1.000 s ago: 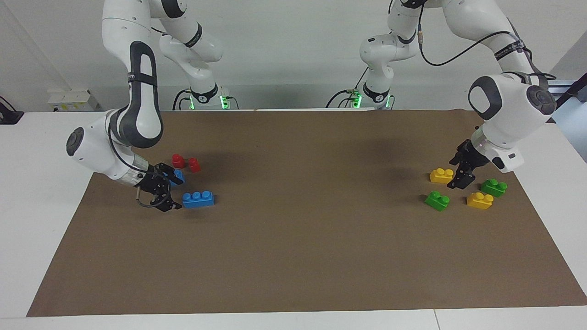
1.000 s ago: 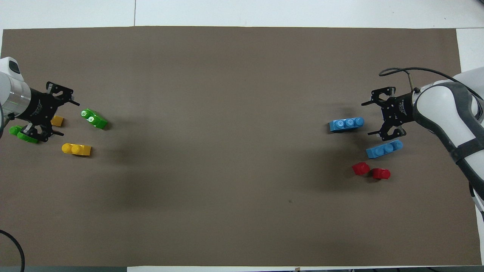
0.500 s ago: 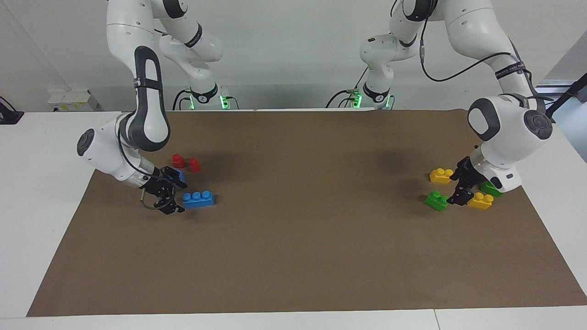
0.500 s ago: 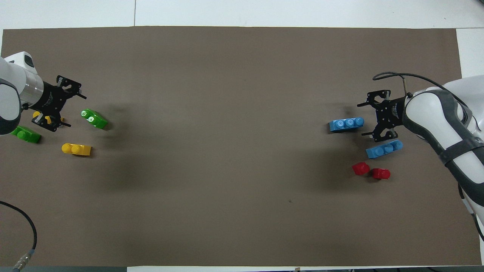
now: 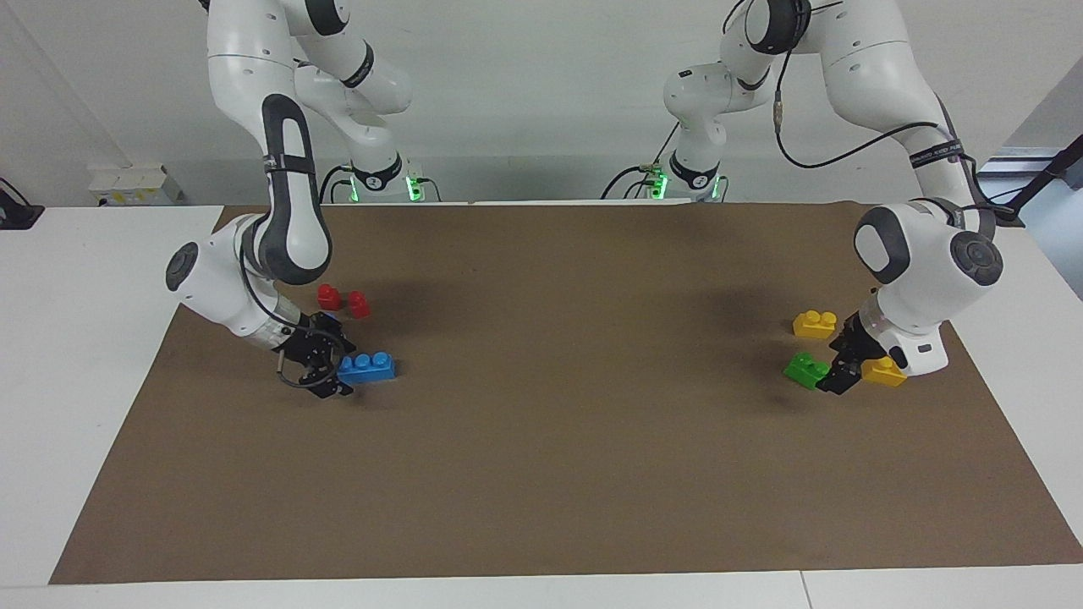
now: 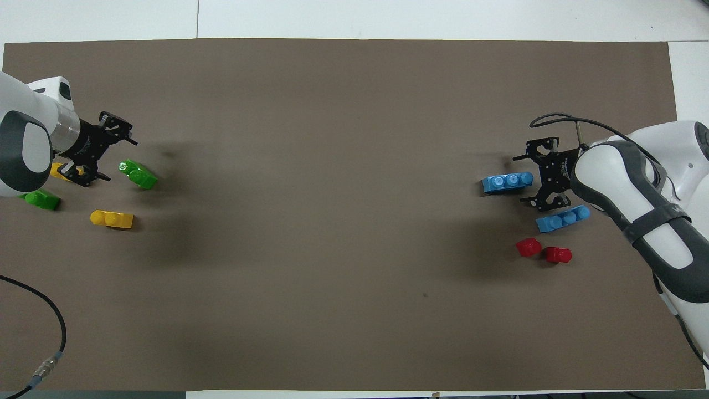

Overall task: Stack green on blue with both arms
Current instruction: 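Close the left gripper on the green brick while the right gripper grasps the blue brick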

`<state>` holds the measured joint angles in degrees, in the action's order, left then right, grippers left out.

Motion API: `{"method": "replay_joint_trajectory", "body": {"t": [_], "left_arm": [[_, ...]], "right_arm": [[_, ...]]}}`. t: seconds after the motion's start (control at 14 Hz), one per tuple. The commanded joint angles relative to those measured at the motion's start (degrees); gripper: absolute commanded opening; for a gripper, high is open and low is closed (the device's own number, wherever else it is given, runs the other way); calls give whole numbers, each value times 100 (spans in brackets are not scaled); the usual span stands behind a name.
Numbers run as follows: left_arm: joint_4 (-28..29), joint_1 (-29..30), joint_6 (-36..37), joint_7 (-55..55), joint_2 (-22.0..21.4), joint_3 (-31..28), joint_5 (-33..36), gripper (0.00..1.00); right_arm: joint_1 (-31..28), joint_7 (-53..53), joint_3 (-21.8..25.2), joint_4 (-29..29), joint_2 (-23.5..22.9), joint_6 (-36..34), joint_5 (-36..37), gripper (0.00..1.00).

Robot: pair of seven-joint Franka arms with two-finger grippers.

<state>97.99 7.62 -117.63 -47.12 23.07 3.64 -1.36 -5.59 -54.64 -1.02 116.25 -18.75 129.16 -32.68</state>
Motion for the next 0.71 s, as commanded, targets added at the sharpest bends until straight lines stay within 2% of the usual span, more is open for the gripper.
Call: {"method": "replay_joint_trajectory", "body": {"t": [0.0,0.14,0.36,0.43,0.57,0.64], "left_arm": [[281,29,-391,281,-13,-12,84,99],[387,20,-515,291,-13,-12,84,99],[615,29,-848,300,-31,-21,84,99],[677,37,-893,300,-39,-21,84,99],[696,37,-902,291,-48,-21,84,99],[704,37,-911,291,-48,-21,84,99]], "right_arm": [[-21,444,-12,143,-15,284,-370,91],[-65,541,-12,152,-15,285,-397,78],[-126,603,-12,152,-14,250,-519,65],[-135,716,-12,152,-14,215,-659,57],[-197,726,-12,126,-6,145,-897,36],[-206,735,-12,82,-6,31,-976,21]]}}
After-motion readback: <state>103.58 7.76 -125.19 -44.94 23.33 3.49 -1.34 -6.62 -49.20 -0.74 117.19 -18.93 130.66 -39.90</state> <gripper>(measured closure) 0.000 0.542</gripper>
